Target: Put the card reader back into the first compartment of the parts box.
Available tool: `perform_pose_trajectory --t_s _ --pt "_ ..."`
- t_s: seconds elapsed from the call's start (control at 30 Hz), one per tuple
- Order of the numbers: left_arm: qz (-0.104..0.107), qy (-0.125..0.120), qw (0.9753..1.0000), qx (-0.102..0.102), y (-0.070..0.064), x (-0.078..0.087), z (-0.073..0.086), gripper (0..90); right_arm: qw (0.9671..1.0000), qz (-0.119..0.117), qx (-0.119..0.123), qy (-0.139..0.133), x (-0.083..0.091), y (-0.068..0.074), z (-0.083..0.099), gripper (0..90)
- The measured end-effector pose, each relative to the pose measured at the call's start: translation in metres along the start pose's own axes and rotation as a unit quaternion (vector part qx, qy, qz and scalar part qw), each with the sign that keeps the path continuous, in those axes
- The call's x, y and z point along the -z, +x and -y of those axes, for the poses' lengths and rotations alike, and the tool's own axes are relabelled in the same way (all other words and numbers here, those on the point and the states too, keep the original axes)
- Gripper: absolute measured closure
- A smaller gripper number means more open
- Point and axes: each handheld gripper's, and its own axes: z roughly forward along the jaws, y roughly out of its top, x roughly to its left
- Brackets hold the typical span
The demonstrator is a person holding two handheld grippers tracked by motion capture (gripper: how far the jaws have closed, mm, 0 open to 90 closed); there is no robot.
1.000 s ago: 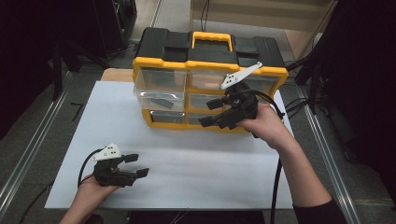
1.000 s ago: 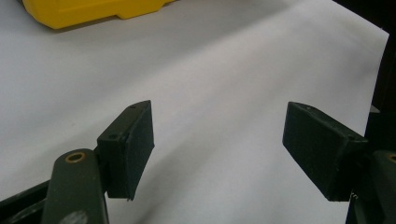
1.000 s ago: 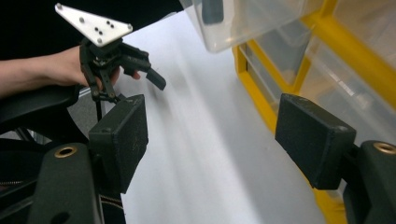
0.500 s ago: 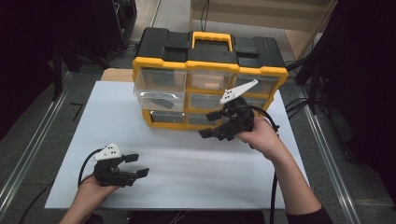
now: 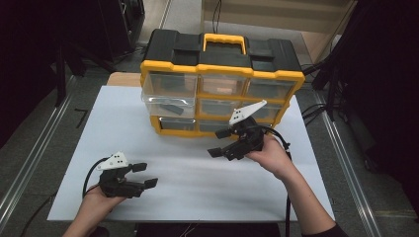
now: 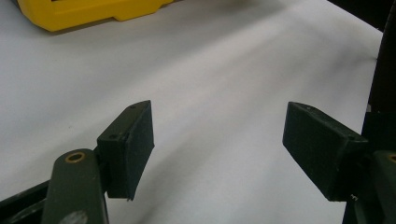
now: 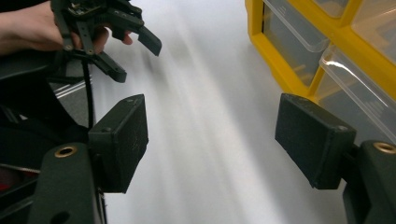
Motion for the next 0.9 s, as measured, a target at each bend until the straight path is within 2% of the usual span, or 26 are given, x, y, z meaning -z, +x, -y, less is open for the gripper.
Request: perform_pose_trajectory --t_s 0.13,0.23,0.3,0.57,0.8,0.9 --pt "0.001 0.0 1.0 -0.001 0.0 0.0 0.0 26.3 1.0 -0.001 -0.002 -0.006 -0.008 0.0 0.006 23.8" --pt "0.001 -0.001 1.0 -0.002 -0.001 0.001 0.0 26.2 1.0 -0.002 -0.001 0.001 -0.013 0.001 0.01 23.9" --pt "0.001 -0.002 1.0 -0.002 -0.001 0.001 0.0 26.2 0.9999 -0.01 -0.005 0.01 -0.017 0.001 0.014 24.0" --pt "0.002 0.0 1.0 -0.004 -0.002 0.0 -0.001 26.2 0.9996 0.004 -0.027 0.009 -0.025 -0.002 0.034 24.1" --pt "0.002 -0.002 1.0 -0.002 -0.002 0.001 -0.001 26.2 0.9992 0.008 -0.037 0.008 -0.032 -0.003 0.053 24.0" --pt "0.002 -0.001 1.0 -0.004 -0.002 0.001 -0.001 26.2 0.9986 0.008 -0.05 0.011 -0.033 -0.004 0.062 24.0"
